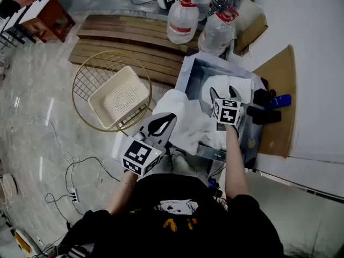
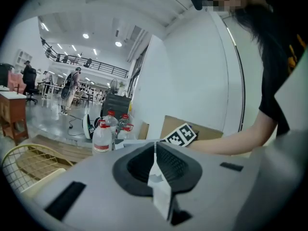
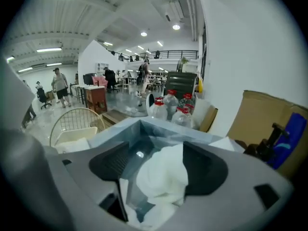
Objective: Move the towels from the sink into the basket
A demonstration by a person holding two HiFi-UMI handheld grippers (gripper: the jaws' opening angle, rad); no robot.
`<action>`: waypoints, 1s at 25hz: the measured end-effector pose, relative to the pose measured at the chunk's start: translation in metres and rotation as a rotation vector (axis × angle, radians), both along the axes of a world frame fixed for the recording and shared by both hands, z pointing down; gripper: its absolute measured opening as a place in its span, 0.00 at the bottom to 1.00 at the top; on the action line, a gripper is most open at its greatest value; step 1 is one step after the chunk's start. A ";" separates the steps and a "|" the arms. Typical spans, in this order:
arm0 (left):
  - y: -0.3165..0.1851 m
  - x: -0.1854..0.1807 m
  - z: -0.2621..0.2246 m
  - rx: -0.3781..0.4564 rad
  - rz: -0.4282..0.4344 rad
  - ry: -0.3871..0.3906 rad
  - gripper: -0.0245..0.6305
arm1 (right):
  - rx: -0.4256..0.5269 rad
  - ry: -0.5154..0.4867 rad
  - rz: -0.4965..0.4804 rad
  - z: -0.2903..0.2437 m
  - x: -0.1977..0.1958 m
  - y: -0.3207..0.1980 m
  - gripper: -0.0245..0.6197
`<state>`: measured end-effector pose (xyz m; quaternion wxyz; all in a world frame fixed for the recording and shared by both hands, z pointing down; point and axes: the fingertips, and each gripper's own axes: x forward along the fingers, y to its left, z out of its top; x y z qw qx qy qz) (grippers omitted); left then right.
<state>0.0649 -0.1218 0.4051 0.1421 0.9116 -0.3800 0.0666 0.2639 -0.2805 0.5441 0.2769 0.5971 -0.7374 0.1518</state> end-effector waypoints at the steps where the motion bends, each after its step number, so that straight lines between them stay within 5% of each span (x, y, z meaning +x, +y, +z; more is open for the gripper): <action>1: -0.002 0.000 0.000 -0.004 -0.006 -0.006 0.07 | -0.030 0.025 0.013 0.014 0.006 -0.009 0.57; 12: -0.039 -0.020 0.010 -0.030 -0.148 -0.095 0.07 | -0.402 0.337 -0.042 0.155 0.048 -0.055 0.70; 16: -0.039 -0.032 0.015 -0.051 -0.194 -0.123 0.07 | -0.405 0.307 -0.026 0.167 0.056 -0.058 0.70; 21: -0.031 -0.039 0.019 -0.076 -0.234 -0.125 0.07 | -0.373 0.347 -0.033 0.158 0.050 -0.056 0.38; 25: -0.024 -0.040 0.017 -0.057 -0.240 -0.134 0.07 | -0.229 0.319 -0.051 0.108 0.038 -0.054 0.33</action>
